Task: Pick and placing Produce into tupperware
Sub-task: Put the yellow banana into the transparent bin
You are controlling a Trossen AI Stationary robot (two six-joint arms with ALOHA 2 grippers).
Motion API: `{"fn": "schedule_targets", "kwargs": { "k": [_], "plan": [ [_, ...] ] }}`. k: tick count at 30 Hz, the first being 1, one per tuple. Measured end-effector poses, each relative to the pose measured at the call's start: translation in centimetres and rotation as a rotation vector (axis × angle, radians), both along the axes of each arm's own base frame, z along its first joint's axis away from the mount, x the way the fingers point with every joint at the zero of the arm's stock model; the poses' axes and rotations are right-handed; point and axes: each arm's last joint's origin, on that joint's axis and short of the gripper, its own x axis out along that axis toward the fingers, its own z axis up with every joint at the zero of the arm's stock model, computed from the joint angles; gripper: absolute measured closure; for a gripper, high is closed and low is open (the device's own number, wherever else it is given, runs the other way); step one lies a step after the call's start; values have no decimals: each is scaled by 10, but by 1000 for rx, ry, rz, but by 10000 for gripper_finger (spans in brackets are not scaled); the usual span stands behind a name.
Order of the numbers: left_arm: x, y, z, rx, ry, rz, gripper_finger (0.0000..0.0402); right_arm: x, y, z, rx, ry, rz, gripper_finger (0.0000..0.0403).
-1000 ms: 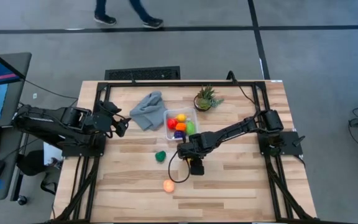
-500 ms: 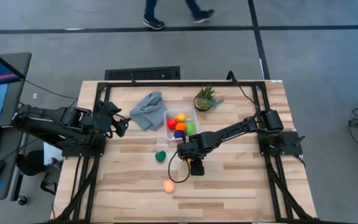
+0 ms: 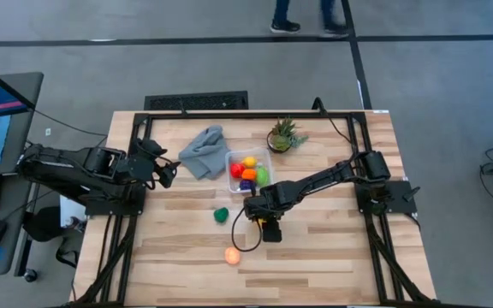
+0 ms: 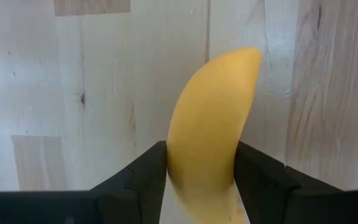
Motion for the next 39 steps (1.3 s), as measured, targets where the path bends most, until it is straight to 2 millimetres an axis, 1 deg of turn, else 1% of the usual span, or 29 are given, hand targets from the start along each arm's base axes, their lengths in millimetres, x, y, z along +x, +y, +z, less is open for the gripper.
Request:
{"fn": "schedule_targets", "kwargs": {
  "k": [8, 11, 16, 25, 31, 34, 36, 39],
  "plan": [
    [0, 0, 0, -1, -1, 1, 93, 0, 0, 1, 1, -2, 0, 240],
    [0, 0, 0, -1, -1, 1, 93, 0, 0, 1, 1, -2, 0, 240],
    [0, 0, 0, -4, -3, 4, 93, 0, 0, 1, 0, 0, -1, 226],
    [0, 0, 0, -4, -4, 5, 93, -1, 0, 1, -1, 5, -1, 243],
    [0, 0, 0, -4, -4, 4, 93, -3, -3, 6, -3, 5, -14, 232],
    [0, 0, 0, -4, -4, 4, 93, -2, -5, 14, 2, -22, -20, 237],
    [0, 0, 0, -4, -4, 4, 93, -6, -6, 18, -3, -8, -22, 242],
    [0, 0, 0, -4, -4, 5, 93, -5, -9, 26, 2, -45, -30, 243]
  ]
}}
